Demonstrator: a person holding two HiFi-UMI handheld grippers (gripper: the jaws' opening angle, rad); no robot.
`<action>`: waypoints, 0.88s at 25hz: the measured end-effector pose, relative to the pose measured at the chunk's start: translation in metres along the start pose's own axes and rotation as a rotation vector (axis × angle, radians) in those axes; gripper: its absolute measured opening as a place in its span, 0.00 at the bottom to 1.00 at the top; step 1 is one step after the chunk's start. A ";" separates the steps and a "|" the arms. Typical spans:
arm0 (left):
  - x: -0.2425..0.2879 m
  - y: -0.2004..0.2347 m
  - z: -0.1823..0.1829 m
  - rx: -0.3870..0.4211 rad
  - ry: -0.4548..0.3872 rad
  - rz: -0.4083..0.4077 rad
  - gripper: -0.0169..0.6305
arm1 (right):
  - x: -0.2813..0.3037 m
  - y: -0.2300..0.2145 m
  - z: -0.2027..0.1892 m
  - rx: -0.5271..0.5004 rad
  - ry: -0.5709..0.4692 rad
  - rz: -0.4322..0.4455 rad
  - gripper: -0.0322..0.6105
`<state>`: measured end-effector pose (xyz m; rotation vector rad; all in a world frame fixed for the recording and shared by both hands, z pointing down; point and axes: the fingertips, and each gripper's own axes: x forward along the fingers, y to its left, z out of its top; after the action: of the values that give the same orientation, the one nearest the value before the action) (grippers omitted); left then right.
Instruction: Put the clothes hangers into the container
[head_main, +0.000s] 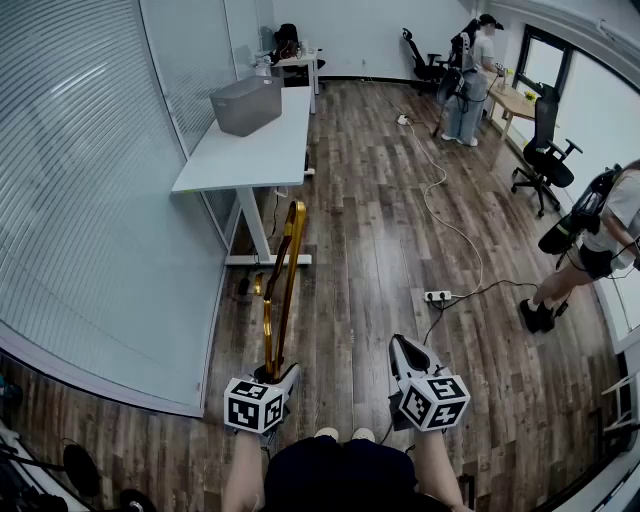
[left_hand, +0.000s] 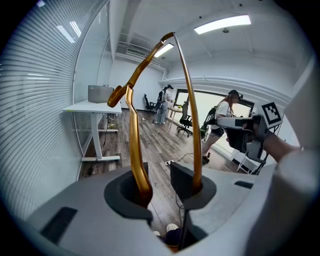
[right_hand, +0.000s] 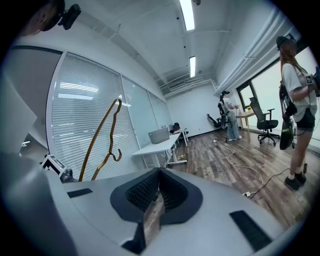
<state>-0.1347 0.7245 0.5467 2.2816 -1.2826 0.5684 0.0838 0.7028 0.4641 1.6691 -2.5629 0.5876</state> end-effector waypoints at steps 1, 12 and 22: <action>0.000 0.000 -0.001 -0.001 0.001 -0.002 0.25 | 0.000 0.001 -0.001 0.002 0.002 -0.003 0.09; -0.004 0.015 0.007 0.000 -0.035 -0.031 0.25 | 0.007 0.015 -0.004 0.004 0.002 -0.047 0.10; -0.009 0.029 0.042 -0.015 -0.163 -0.085 0.25 | 0.016 0.037 -0.009 0.006 -0.012 -0.074 0.10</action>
<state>-0.1586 0.6933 0.5128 2.3976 -1.2520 0.3488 0.0427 0.7045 0.4657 1.7656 -2.4971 0.5836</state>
